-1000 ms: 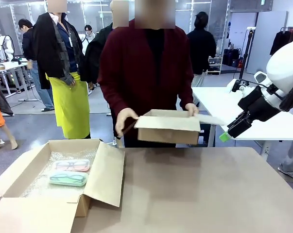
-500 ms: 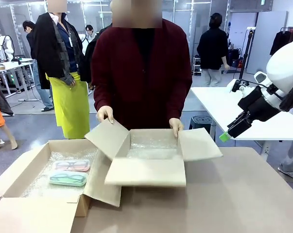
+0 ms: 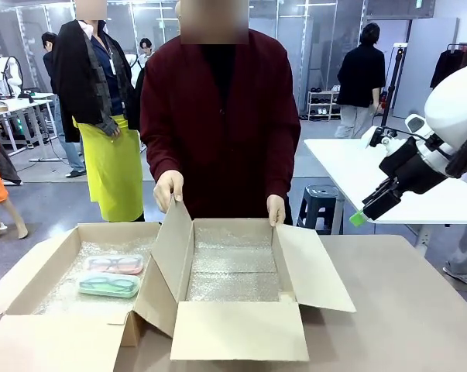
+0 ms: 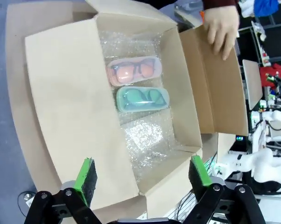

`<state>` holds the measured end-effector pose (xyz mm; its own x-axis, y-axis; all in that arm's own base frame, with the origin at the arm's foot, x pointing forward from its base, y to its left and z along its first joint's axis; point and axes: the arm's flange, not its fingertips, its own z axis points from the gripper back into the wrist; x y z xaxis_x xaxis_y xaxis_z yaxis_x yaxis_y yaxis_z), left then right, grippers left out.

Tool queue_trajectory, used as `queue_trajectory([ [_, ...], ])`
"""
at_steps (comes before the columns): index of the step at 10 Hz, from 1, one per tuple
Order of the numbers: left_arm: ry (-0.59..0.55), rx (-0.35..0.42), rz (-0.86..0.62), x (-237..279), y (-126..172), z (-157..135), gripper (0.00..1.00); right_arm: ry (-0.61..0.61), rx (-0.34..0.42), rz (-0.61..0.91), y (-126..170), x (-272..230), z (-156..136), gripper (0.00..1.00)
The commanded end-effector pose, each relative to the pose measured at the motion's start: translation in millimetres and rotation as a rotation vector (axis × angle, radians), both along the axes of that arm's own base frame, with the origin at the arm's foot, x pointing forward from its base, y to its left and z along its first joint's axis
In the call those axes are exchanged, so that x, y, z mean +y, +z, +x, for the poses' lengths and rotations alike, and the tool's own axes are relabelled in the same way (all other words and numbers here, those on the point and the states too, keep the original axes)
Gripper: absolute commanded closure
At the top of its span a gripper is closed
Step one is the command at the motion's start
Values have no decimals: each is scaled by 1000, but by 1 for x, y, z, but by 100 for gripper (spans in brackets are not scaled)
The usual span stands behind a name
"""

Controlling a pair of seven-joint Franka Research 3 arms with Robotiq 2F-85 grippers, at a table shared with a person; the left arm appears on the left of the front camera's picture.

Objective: Pack the glasses set securely to prepare it for shipping.
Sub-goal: Position the Package Box on the left side of the table.

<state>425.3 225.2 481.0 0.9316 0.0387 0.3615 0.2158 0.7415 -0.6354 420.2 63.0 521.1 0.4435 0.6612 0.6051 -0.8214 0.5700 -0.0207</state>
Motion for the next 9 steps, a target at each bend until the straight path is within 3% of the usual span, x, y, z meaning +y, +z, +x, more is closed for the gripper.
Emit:
queue_trajectory([
  [1, -164, -139, 161, -70, 44, -31, 0, -2, 11, -11, 4, 2, 0, 0],
  [4, -263, -232, 321, -147, 66, -72, 0, -2, 11, -11, 4, 2, 0, 0],
  [5, -290, -287, 360, -163, 67, -87, 0, -2, 11, -11, 4, 2, 0, 0],
  [7, -387, -498, 378, -190, 69, -129, 0, -2, 11, -11, 4, 2, 0, 0],
  [9, -561, -564, 365, -194, 69, -151, 0, -2, 11, -11, 4, 2, 0, 0],
])
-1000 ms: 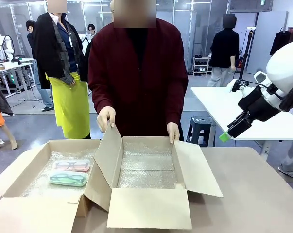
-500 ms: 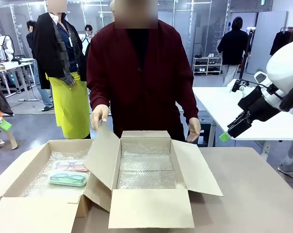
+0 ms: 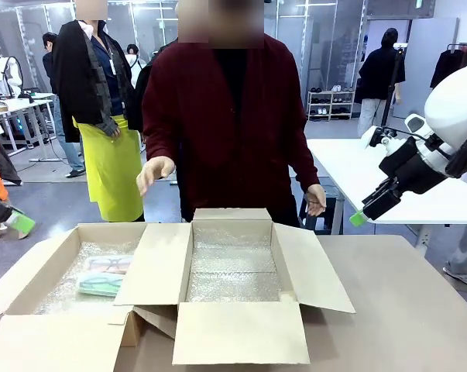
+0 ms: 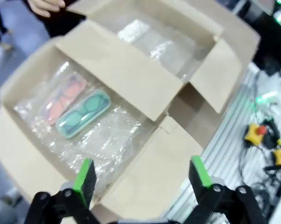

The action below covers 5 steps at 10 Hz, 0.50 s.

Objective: Pack the glasses set securely to prepare it for shipping.
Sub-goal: Position the Package Box on the left side of the table.

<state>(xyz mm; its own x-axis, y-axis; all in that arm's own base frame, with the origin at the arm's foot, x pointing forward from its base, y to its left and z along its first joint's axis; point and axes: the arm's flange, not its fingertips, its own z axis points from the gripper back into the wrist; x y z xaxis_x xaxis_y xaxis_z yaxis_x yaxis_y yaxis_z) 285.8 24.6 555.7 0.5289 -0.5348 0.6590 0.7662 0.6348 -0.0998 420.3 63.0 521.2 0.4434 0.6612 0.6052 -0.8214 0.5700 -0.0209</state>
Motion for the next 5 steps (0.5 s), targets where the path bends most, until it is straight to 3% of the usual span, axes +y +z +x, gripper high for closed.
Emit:
queue_trajectory([
  [1, -95, -65, 20, 7, -5, -16, 0, -2, 12, -11, 4, 2, 0, 0],
  [3, -86, -20, 4, 12, -7, -10, 0, -2, 12, -11, 4, 2, 0, 0],
  [5, -74, -54, 9, 3, 5, -11, 0, -2, 12, -11, 4, 2, 0, 0],
])
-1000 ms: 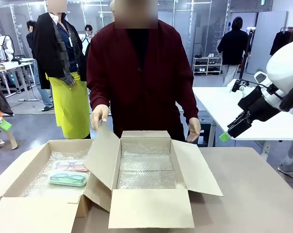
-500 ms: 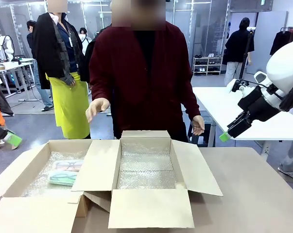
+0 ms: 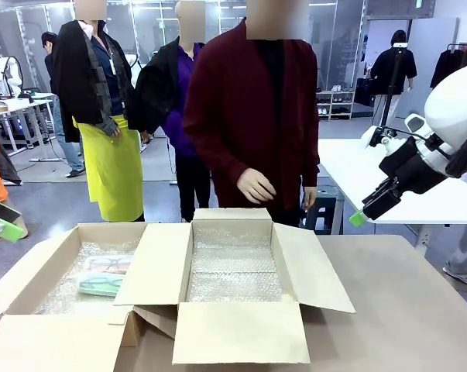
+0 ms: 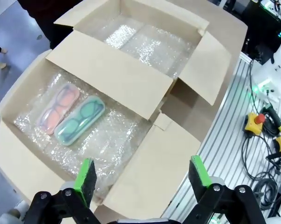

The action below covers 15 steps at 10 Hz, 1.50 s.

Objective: Pack the glasses set securely to prepare it for shipping.
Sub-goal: Position the Package Box on the left side of the table.

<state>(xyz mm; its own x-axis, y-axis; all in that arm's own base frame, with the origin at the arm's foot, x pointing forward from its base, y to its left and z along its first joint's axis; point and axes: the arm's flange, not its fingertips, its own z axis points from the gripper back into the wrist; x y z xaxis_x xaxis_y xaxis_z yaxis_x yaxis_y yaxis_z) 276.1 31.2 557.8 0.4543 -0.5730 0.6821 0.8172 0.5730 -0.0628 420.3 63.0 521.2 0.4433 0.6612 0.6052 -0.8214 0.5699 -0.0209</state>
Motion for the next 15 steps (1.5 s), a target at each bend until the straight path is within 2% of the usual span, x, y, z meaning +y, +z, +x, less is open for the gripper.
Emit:
queue_trajectory([
  [1, 4, -8, 8, -4, 3, -1, 0, -2, 12, -11, 4, 2, 0, 0],
  [15, 4, -8, 8, -4, 3, -1, 0, -2, 12, -11, 4, 2, 0, 0],
])
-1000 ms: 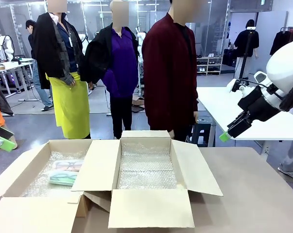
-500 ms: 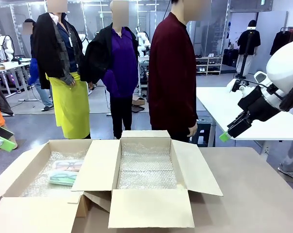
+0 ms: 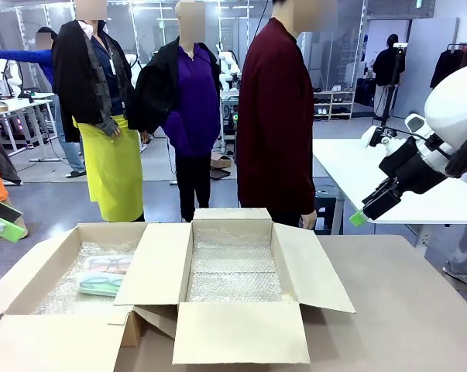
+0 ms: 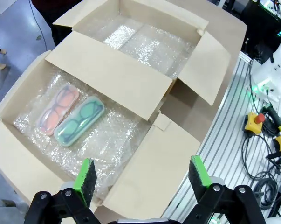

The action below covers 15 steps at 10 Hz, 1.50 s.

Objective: Pack the glasses set securely to prepare it for shipping.
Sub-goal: Position the Package Box on the left side of the table.

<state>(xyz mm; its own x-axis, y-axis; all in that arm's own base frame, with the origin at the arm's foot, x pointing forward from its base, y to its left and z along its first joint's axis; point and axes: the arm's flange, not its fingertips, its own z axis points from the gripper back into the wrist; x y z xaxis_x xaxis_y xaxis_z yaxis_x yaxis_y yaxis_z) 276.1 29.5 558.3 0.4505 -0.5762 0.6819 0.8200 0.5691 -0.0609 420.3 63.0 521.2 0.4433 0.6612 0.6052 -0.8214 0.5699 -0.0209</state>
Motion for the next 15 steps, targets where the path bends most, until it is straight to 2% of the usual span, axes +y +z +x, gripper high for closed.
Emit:
queue_trajectory([
  [1, 9, -7, 7, -2, 2, -1, 0, -2, 12, -11, 4, 2, 0, 0],
  [15, 9, -7, 7, -2, 2, -1, 0, -2, 12, -11, 4, 2, 0, 0],
])
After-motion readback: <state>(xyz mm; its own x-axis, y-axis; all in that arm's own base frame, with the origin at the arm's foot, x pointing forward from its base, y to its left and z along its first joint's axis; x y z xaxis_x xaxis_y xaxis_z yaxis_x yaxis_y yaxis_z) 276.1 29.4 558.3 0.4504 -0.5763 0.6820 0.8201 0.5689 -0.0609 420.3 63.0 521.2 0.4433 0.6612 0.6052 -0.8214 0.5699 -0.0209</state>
